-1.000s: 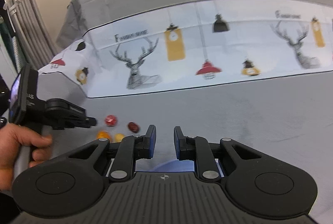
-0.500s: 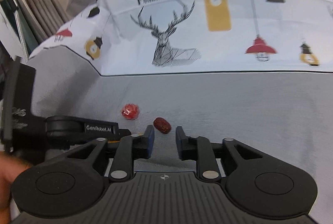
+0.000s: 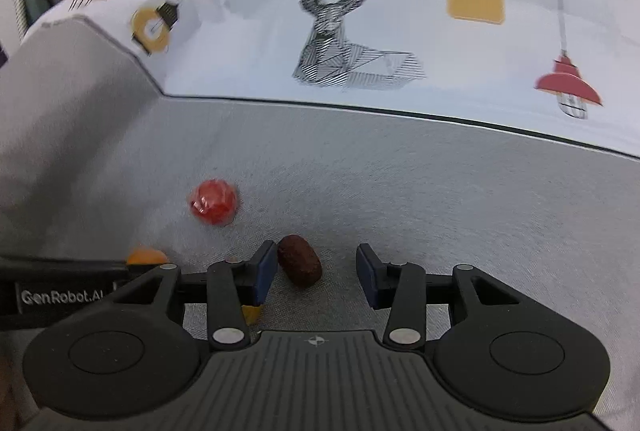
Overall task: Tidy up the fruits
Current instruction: 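Move the left gripper to the fruit cluster and grasp the wrapped orange, then grasp another dark red date with the right gripper, then carry the wrapped orange in the left gripper over the plate while the right carries the date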
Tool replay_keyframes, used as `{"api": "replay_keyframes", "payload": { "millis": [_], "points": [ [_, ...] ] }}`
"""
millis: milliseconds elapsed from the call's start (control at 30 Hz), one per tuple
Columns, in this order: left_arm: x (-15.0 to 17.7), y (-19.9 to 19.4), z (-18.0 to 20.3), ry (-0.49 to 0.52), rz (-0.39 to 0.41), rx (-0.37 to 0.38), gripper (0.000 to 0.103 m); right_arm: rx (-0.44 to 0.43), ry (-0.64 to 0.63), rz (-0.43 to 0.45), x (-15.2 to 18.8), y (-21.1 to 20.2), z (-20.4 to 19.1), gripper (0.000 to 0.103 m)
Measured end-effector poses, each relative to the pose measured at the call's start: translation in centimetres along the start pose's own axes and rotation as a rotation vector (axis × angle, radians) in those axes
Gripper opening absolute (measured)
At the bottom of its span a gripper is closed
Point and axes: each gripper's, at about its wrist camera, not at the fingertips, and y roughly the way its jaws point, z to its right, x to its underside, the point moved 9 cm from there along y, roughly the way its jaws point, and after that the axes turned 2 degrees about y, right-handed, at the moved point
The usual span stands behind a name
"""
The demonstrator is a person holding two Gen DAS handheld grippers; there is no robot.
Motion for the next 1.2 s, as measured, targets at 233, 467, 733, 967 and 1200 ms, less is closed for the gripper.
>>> {"api": "replay_keyframes", "payload": {
  "millis": [233,467,733,967,1200],
  "points": [
    [-0.2,0.1,0.1,0.003,0.005,-0.005,0.041,-0.002,-0.060,0.015,0.0,-0.2,-1.0,0.023],
    [0.0,-1.0,0.5,0.029,0.044,-0.015,0.040,-0.006,-0.002,0.103,-1.3,-5.2,-1.0,0.023],
    [0.4,-3.6,2.4,0.178,0.143,-0.049,0.040,-0.002,0.086,0.201,-0.9,-14.0,0.3,0.023],
    [1.8,-7.4,5.2,0.243,0.176,0.013,0.040,0.027,0.079,0.275,1.8,-22.3,-0.1,0.022],
    [5.6,-12.0,8.3,0.275,0.237,0.142,0.040,0.074,0.152,0.274,6.9,-24.5,1.6,0.022]
  ]
}}
